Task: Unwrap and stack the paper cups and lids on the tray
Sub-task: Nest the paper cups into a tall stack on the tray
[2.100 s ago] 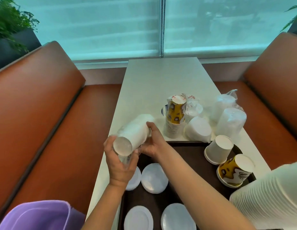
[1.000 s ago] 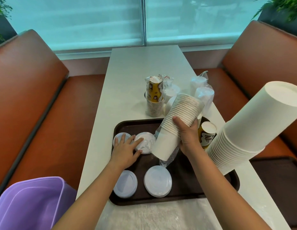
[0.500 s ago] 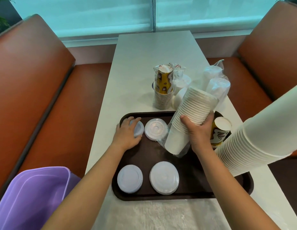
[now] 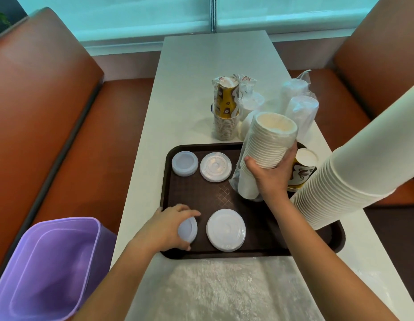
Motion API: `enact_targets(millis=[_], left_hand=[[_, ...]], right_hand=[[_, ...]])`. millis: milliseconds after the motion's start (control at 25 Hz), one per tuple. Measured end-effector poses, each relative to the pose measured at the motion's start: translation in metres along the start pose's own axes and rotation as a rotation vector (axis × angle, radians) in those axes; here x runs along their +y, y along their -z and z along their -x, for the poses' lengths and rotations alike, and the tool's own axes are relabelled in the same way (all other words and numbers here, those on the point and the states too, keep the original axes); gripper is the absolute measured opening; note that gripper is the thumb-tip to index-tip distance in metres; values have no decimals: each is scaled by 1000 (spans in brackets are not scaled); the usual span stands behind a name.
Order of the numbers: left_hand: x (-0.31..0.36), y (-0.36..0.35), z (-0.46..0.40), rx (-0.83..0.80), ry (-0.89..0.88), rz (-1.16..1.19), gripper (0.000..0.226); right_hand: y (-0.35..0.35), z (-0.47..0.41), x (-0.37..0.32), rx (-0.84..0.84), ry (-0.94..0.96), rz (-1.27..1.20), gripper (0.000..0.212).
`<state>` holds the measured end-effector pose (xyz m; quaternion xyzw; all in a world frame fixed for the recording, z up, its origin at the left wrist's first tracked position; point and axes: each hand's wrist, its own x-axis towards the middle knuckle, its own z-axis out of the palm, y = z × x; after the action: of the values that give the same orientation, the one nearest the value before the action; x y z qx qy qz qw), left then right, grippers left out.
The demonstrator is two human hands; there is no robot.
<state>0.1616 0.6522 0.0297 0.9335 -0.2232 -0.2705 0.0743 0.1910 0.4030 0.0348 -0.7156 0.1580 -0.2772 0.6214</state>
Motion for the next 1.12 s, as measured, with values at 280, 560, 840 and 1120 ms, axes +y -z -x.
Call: enact_targets(millis=[280, 560, 840, 1120], left_hand=[[-2, 9, -39, 316, 42, -61, 73], [57, -36, -30, 227, -332, -180, 55], [51, -15, -44, 554, -295, 84, 61], [116, 60, -56, 597, -368, 900, 106]], right_hand=[[4, 10, 8, -37, 42, 29, 109], [9, 12, 14, -79, 44, 74, 109], [14, 23, 9, -117, 46, 97, 103], [16, 38, 21, -192, -45, 74, 89]])
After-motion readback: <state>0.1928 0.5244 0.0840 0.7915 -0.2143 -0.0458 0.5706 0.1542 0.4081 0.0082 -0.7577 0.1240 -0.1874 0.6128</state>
